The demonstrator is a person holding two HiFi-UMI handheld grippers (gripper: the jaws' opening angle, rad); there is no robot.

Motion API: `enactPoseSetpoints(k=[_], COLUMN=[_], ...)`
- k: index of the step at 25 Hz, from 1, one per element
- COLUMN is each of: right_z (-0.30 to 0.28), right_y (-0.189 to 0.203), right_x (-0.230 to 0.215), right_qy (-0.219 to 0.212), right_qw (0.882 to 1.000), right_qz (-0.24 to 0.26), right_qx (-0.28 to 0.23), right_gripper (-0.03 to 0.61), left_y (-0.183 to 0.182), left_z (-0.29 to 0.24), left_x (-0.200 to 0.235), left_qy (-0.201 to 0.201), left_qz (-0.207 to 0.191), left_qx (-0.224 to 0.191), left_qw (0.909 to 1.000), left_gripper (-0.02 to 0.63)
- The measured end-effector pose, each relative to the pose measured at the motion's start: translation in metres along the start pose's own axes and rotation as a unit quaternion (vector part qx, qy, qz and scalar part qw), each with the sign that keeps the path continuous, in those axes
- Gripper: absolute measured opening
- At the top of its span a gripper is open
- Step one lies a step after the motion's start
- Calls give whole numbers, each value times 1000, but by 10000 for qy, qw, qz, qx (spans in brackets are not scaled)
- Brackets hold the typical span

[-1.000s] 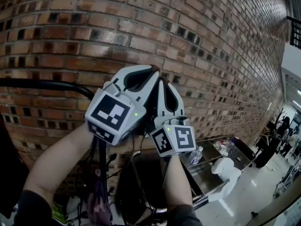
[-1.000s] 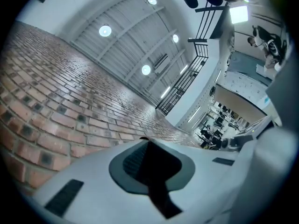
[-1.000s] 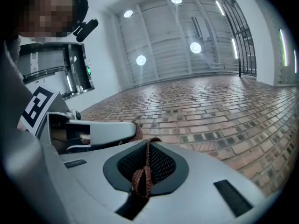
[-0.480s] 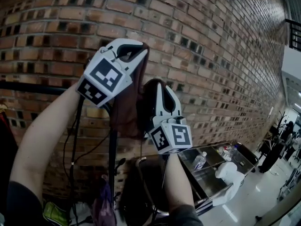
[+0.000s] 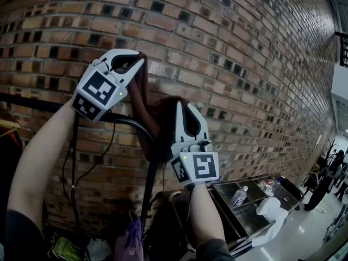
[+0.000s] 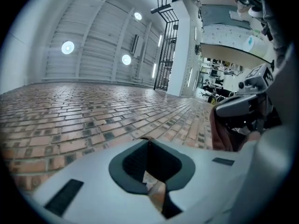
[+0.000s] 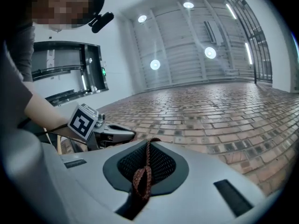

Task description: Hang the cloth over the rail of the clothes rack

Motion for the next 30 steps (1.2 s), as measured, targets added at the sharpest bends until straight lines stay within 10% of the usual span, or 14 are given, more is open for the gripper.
enactPoseSetpoints(k=[6, 19, 30], right_z=[-25, -33, -38], right_y=[-12, -20, -25], right_x=[60, 148, 175], right_qy=[-603, -914, -741], right_qw=[9919, 9942, 9971], right_qz=[1108, 535, -28], right_qx=[126, 193, 196], right_gripper=[18, 18, 18], left_y=[19, 24, 6], left_z=[51, 153, 172], left_x=[48, 105, 136], left_qy=[-268, -531, -142], left_qz=[-360, -1696, -2089], left_qx=[329, 710, 1018], left_qw=[9984, 9815, 9725], left_gripper=[35, 34, 37])
Point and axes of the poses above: the fingertips, and each gripper's own axes: z backward along the fingers, x to its left, y out of its underside, the point moved 9 cm from there along z, backward along the fingers, and after that the axes turned 8 degrees about -x, right-handed, at the moved point
